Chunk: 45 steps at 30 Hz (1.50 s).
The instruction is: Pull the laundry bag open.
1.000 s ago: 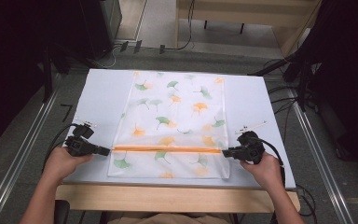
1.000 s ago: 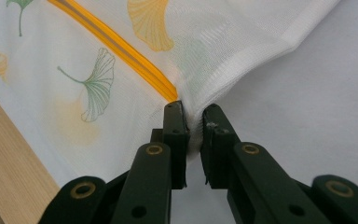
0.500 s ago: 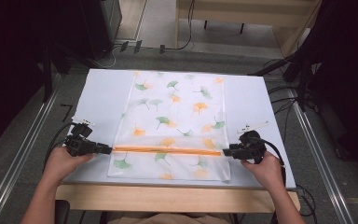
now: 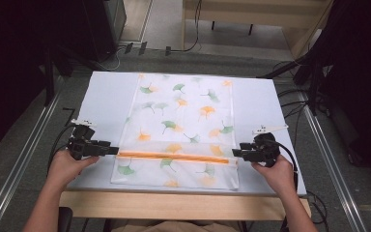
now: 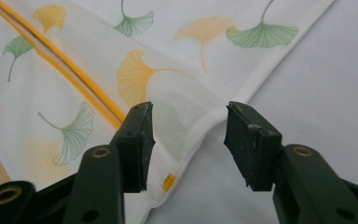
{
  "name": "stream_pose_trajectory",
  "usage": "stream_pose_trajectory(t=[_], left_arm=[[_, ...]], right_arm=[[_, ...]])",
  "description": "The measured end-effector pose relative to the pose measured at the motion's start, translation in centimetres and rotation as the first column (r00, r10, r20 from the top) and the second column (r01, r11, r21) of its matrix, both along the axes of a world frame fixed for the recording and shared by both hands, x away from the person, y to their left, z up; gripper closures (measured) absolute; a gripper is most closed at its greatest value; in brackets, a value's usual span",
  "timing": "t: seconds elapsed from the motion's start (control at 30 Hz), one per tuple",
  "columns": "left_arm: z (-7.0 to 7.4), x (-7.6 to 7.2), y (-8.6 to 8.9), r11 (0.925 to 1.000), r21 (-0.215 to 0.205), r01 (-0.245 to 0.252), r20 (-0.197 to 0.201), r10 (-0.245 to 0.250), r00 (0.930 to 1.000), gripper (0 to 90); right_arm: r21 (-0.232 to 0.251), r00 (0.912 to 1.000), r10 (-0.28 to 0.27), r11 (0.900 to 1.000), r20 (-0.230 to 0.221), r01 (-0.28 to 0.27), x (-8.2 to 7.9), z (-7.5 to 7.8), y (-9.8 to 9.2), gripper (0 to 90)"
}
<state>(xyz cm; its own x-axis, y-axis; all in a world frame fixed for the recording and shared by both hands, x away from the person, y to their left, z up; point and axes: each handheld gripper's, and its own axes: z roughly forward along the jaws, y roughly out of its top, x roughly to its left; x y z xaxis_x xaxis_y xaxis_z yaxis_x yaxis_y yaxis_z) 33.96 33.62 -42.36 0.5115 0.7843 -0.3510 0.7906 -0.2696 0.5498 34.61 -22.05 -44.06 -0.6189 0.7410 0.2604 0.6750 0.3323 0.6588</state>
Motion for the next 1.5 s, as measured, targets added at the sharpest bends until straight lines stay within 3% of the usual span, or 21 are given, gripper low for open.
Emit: stream_pose_trajectory(t=[0.43, 0.6, 0.8, 1.03, 1.13, 1.5], left_arm=[[0.6, 0.1, 1.4, 0.9969, 0.017, -0.076, 0.077, 0.075, 0.9942, 35.8], [0.6, 0.3, 2.0, 0.9935, 0.025, -0.111, 0.08, 0.109, 0.9908, 34.8], [0.5, 0.6, 2.6, 0.9874, 0.043, -0.152, 0.103, 0.147, 0.9837, 33.5], [0.1, 1.2, 3.1, 0.9801, 0.075, -0.183, 0.116, 0.174, 0.9779, 31.8], [-0.1, 1.5, 3.3, 0.9791, 0.082, -0.186, 0.118, 0.176, 0.9773, 30.8], [-0.8, 2.3, 3.8, 0.9755, 0.089, -0.201, 0.117, 0.19, 0.9747, 30.1]], right_arm=[[0.015, 0.9954, -0.053, 0.999, 0.079, 0.052, 0.1, 0.2, -2.0, 44.9], [0.019, 0.9919, -0.076, 0.997, 0.102, 0.074, 0.0, 0.1, -3.0, 40.8], [0.008, 0.9823, -0.124, 0.992, 0.14, 0.124, -0.1, -0.2, -4.1, 32.7], [0.028, 0.9691, -0.184, 0.983, 0.164, 0.182, -0.1, -0.6, -5.7, 28.3], [0.03, 0.9627, -0.204, 0.979, 0.178, 0.202, -0.1, -0.8, -6.2, 27.5], [-0.01, 0.9526, -0.247, 0.967, 0.177, 0.253, 0.2, -1.9, -7.0, 26.9]])
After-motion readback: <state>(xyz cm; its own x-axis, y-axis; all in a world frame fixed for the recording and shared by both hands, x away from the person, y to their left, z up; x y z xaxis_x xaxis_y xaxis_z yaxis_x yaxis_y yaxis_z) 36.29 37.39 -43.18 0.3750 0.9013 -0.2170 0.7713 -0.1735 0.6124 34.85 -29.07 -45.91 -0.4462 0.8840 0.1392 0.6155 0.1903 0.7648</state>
